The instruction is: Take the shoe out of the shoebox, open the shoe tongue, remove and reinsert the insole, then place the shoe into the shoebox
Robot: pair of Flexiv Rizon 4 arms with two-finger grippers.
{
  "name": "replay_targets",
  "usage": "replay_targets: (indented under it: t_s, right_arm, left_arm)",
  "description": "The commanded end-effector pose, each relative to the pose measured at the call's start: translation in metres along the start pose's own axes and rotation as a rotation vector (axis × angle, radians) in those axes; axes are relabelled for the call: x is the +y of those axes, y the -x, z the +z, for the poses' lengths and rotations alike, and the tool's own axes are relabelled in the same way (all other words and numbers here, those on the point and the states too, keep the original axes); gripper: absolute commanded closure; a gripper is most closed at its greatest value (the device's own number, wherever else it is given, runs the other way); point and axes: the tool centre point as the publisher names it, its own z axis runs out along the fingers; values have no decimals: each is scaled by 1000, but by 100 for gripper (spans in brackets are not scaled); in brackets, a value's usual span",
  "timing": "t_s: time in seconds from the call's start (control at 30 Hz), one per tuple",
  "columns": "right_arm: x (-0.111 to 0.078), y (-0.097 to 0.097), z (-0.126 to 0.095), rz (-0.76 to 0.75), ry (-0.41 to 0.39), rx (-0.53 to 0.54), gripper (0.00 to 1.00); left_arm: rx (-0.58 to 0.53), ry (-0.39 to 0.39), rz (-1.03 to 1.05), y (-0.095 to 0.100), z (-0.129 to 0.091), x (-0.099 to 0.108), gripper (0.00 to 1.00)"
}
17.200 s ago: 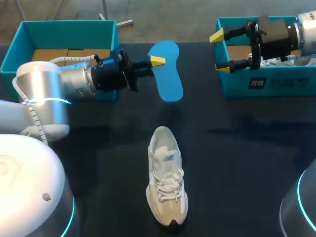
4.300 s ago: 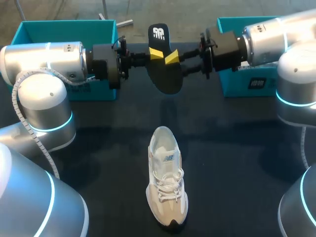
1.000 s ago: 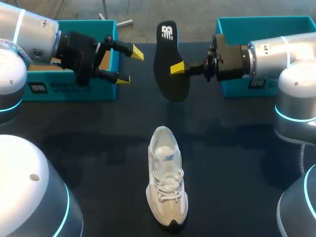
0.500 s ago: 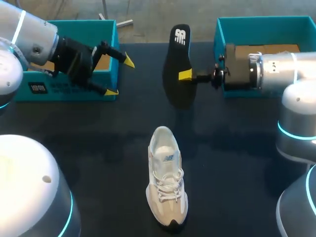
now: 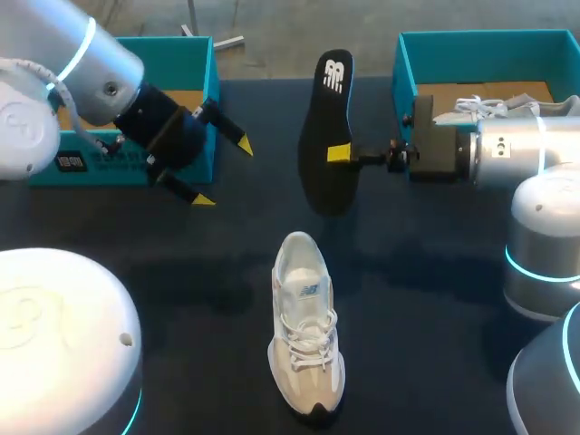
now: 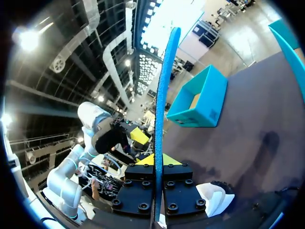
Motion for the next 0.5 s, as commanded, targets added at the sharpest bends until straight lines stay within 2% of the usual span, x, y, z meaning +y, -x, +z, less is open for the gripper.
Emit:
replay_targets:
  t_s: [0.03, 0.17, 0.27, 0.33, 0.4, 0.5]
  right_arm:
    - [0, 0, 2, 1, -1, -4, 100]
    - [0, 0, 2, 1, -1, -4, 100]
    - [-4, 5, 3, -19, 15, -7, 100]
    - [-8, 11, 5, -24, 19, -5, 100]
    - [-10, 14, 5, -43, 23, 8, 100]
    - [-13, 17, 5, -99, 23, 31, 100]
  left_arm:
    - [146, 59, -18, 8, -1, -4, 0]
    - [146, 59, -19, 8, -1, -4, 0]
    - [192, 85, -123, -2, 11, -2, 0]
    - [190, 75, -183, -10, 14, -1, 0]
    - [193, 90, -234, -17, 17, -2, 0]
    - [185, 158, -299, -31, 30, -5, 0]
